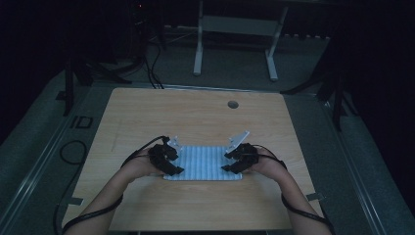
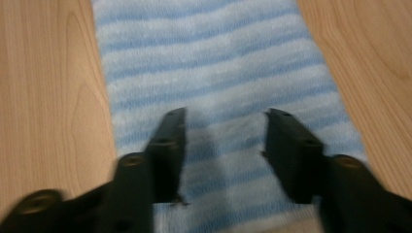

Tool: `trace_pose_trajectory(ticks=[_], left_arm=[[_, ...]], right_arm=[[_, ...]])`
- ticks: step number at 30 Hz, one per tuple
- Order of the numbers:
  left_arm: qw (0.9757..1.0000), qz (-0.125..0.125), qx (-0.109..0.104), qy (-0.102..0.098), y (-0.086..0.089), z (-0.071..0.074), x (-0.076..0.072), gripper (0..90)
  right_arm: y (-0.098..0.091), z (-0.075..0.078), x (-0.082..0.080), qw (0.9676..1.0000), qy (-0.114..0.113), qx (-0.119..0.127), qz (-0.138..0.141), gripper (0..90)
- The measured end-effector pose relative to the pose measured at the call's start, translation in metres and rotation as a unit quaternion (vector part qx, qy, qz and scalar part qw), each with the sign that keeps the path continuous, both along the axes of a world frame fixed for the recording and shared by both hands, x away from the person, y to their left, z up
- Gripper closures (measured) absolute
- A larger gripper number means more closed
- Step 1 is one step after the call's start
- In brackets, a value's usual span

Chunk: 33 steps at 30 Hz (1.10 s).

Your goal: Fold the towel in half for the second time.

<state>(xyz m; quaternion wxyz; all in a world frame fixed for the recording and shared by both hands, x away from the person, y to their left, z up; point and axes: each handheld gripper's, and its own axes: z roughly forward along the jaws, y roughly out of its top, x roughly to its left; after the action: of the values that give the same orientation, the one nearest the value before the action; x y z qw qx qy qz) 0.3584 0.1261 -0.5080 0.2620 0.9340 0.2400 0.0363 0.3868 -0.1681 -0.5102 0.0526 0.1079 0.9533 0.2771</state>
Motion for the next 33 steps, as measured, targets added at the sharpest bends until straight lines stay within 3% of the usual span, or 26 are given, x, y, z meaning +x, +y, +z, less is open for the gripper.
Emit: trace_pose_trajectory(ticks=[1, 2, 3, 4, 5, 8, 11, 13, 16, 20, 23, 26, 33], left_arm=[[0.9999, 0.008, -0.008, 0.002, -0.001, -0.001, -0.001, 28.3], [0.9999, 0.008, -0.007, 0.003, 0.0, -0.003, -0.001, 28.3], [0.9999, 0.015, -0.008, 0.002, -0.001, -0.004, -0.001, 21.8], [0.9997, 0.021, -0.012, 0.001, -0.001, -0.005, -0.001, 21.8], [0.9995, 0.026, -0.018, 0.003, -0.002, -0.006, -0.001, 17.9], [0.9993, 0.031, -0.021, -0.008, -0.002, -0.009, -0.003, 9.3], [0.9985, 0.041, -0.027, -0.023, -0.001, -0.011, -0.007, 3.2], [0.9978, 0.048, -0.028, -0.035, 0.001, -0.012, -0.01, 2.7], [0.9962, 0.054, -0.048, -0.048, 0.008, -0.012, -0.015, 2.7], [0.9923, 0.064, -0.073, -0.076, 0.019, -0.011, -0.023, 2.7], [0.9907, 0.066, -0.083, -0.085, 0.027, -0.012, -0.028, 2.7], [0.9906, 0.074, -0.085, -0.077, 0.036, -0.013, -0.032, 2.7], [0.9885, 0.1, -0.084, -0.076, 0.06, -0.015, -0.043, 2.7]], right_arm=[[0.0, -0.001, 0.0, 1.0, -0.001, 0.005, -0.003, 32.7], [0.0, -0.001, 0.0, 1.0, -0.001, 0.005, -0.003, 32.7], [-0.002, -0.003, -0.002, 0.9998, 0.0, 0.021, -0.005, 21.5], [-0.002, -0.003, -0.002, 0.9998, 0.0, 0.021, -0.005, 21.5], [-0.003, -0.004, -0.002, 0.9996, 0.0, 0.025, -0.008, 15.6], [-0.007, -0.008, -0.005, 0.9992, -0.018, 0.029, -0.021, 13.6], [-0.011, -0.009, -0.005, 0.9987, -0.011, 0.041, -0.028, 13.4], [-0.016, -0.011, -0.006, 0.9981, -0.016, 0.047, -0.035, 13.3], [-0.026, -0.01, -0.007, 0.9961, -0.016, 0.069, -0.052, 13.4], [-0.042, -0.009, -0.01, 0.9923, -0.018, 0.098, -0.073, 13.3], [-0.056, -0.009, -0.013, 0.9894, -0.021, 0.116, -0.085, 13.2], [-0.068, -0.009, -0.017, 0.9862, -0.023, 0.133, -0.096, 13.1], [-0.096, -0.014, -0.026, 0.9802, -0.029, 0.147, -0.13, 12.5]])
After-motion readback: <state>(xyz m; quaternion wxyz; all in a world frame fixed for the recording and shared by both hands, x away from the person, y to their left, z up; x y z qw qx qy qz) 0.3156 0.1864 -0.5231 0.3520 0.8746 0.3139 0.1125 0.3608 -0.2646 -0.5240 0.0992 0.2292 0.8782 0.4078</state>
